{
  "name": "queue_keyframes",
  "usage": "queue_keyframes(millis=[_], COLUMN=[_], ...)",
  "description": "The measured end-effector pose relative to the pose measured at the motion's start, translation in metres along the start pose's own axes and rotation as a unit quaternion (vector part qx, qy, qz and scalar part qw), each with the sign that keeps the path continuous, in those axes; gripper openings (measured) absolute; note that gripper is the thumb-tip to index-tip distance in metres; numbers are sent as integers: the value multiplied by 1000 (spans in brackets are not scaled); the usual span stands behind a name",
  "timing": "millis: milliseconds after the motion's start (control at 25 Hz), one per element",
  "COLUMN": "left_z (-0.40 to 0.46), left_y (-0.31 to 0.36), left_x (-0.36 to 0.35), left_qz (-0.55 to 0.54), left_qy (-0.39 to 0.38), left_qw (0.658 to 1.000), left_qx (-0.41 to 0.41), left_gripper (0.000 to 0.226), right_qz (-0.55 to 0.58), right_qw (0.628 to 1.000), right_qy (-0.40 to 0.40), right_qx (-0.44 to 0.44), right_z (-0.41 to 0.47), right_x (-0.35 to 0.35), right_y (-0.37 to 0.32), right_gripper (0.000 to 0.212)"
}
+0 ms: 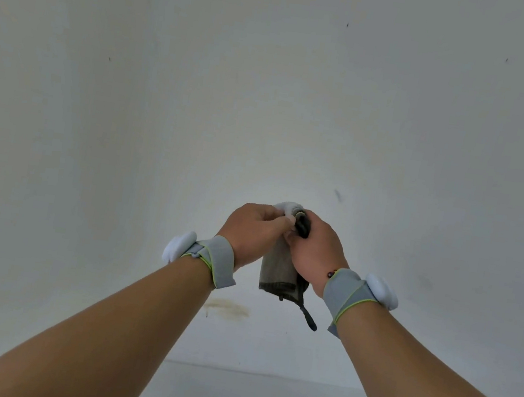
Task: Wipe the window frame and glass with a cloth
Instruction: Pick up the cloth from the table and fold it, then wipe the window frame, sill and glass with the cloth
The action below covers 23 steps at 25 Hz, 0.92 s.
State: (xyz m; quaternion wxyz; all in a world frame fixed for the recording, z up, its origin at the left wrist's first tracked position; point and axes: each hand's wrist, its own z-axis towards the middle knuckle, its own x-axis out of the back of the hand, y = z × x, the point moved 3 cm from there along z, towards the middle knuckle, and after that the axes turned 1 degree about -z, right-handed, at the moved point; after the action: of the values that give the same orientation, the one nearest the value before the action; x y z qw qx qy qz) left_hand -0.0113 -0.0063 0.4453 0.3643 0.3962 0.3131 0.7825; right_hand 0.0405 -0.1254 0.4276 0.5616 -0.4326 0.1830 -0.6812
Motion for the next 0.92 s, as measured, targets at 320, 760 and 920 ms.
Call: queue_keyframes(millis=[320, 760, 920], left_z=[2, -27, -58], left_y=[15, 3, -5], left_x=[-2, 33, 58], left_qz=[54, 239, 276], left_qy=[24, 98, 133], left_qw=[998, 966, 950], left_qx=[-16, 10, 64], left_gripper=[45, 27, 28], right_qz=[-1, -25, -6], right_qw=[1000, 999, 995], right_qy=[23, -21, -78], right_qx=[10, 40, 63], right_z=[-5, -5, -16], right_x=[20, 2, -30], right_y=[-13, -5, -16], right_gripper=[24, 20, 20])
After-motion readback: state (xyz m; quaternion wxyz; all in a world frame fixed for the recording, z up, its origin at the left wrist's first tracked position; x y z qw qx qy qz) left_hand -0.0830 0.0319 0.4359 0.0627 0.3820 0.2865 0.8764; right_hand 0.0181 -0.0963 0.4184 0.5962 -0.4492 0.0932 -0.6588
